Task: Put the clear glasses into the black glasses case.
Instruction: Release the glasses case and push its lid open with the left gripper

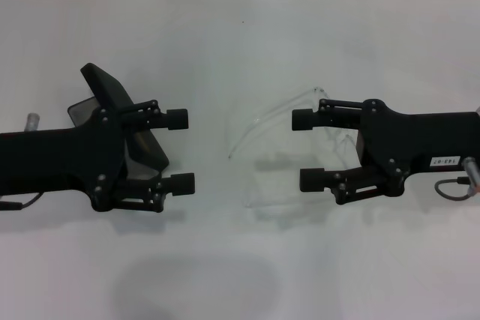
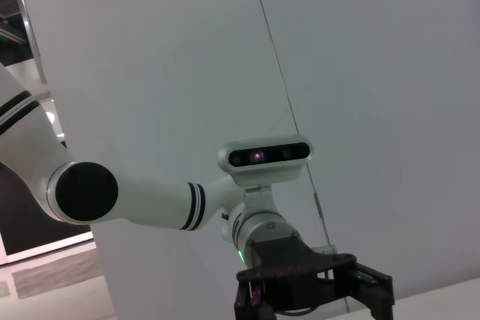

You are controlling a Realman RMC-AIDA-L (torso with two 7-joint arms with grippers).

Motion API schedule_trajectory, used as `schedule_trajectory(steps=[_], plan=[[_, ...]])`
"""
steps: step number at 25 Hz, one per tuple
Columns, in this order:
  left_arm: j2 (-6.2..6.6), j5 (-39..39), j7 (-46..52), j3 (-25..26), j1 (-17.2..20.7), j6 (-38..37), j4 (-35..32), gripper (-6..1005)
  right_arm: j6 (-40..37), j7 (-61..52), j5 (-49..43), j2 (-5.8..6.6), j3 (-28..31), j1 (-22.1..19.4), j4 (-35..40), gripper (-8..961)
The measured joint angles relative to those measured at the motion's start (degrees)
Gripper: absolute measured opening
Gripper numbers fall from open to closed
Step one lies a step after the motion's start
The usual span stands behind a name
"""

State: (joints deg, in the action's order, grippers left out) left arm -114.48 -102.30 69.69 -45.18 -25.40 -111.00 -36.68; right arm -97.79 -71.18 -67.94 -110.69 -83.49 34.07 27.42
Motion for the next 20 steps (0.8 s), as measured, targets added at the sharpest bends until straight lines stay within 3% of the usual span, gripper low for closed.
schedule_trajectory(steps=[14,17,20], plan=[[-1.11,0.0,-0.5,0.0,-0.2,0.3,0.0,886,-0.2,0.8,0.3,0.12,0.7,-1.8,0.0,885],[-1.29,0.3,0.9,0.6,-0.2,0.5,-0.2,881,-0.4,1.2,0.2,0.09,2.9,-3.0,0.1,884],[-1.31,1.7,7.9,4.5,-0.5,2.1,-1.2,875,-0.5,1.9,0.0,0.50,7.1,-4.8,0.1,884]])
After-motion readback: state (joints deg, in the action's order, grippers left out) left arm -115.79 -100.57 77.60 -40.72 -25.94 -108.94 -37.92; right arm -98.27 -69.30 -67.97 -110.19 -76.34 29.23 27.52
